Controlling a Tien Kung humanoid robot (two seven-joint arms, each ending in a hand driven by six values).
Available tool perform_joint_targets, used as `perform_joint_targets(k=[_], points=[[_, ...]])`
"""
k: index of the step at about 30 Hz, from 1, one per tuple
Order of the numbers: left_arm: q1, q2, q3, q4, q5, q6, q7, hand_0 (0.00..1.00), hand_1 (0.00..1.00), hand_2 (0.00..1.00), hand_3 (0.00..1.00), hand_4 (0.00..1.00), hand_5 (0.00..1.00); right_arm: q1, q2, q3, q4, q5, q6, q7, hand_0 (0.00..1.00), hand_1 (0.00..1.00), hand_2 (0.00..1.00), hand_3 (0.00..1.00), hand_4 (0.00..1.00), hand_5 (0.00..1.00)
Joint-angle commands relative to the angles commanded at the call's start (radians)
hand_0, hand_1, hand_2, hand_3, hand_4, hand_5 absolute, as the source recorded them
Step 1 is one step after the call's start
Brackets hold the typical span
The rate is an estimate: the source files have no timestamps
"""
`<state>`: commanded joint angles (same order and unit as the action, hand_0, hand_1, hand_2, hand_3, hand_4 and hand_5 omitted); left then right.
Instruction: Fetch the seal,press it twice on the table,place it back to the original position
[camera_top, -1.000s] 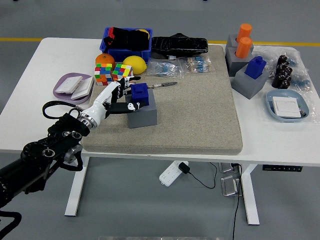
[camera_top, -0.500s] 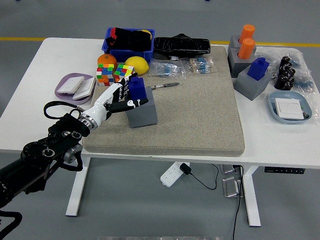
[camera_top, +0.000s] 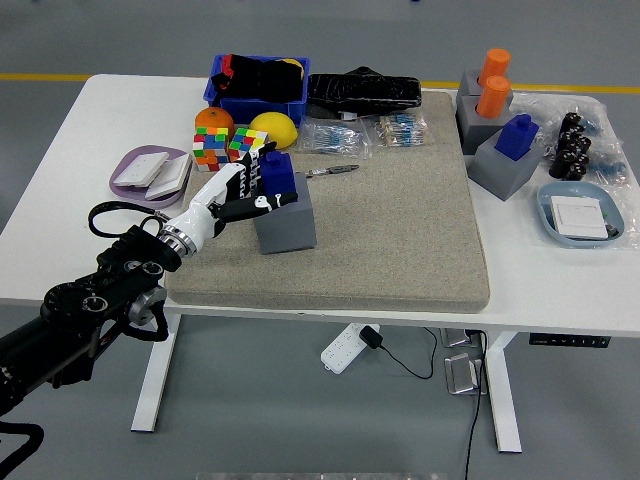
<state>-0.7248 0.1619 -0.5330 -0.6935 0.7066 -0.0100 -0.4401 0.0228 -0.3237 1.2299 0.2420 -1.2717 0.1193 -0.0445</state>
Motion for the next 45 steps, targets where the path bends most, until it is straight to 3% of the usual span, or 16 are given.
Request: perform_joint_targets(k=[45], points=[[-0.027,0.038,-0.071,-0.015,-0.012,0.003,-0.006,0.998,0.998,0.998,0.998,0.998,0.375,-0.019,0.011,0.006,0.003,-0.001,0.001,-0.001,0.767,0.675,0.648,0.615,0.796,0.485]])
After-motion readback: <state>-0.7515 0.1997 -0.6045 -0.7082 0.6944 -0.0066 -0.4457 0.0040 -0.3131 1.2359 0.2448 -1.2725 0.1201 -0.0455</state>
